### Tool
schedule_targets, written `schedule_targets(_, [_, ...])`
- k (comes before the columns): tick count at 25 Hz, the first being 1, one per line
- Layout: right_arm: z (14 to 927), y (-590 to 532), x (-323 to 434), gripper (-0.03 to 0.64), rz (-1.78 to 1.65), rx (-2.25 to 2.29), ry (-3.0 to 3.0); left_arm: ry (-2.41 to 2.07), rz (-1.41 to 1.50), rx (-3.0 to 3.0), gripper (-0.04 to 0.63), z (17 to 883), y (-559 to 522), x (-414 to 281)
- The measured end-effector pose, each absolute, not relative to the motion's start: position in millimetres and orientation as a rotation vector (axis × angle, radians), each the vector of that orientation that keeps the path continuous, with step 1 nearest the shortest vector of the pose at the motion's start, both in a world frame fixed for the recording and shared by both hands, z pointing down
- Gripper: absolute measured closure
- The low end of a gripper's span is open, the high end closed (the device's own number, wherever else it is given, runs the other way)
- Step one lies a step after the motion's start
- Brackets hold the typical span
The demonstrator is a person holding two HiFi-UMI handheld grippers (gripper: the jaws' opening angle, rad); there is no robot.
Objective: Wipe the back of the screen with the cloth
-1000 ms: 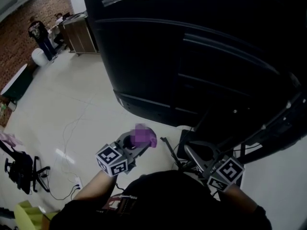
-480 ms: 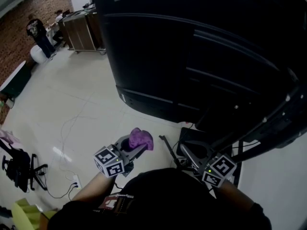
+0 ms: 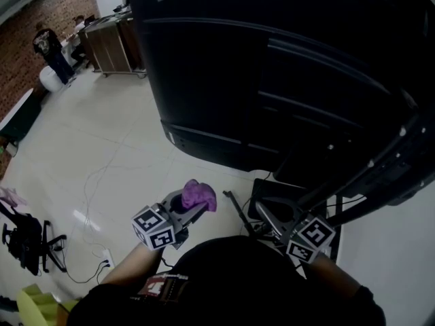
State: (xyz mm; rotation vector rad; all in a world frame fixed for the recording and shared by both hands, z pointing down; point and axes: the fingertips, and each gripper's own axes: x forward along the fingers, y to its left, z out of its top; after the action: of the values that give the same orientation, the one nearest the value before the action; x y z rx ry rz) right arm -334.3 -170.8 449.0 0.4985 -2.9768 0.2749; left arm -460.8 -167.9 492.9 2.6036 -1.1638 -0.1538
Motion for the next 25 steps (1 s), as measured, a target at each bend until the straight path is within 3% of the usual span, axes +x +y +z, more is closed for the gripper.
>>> schedule_targets(25, [458.5,-184.1,-334.2,0.615,0.313,0.536,-2.977,-1.181,-0.156,2.621,0.433,489.1,-170.0,-459.2])
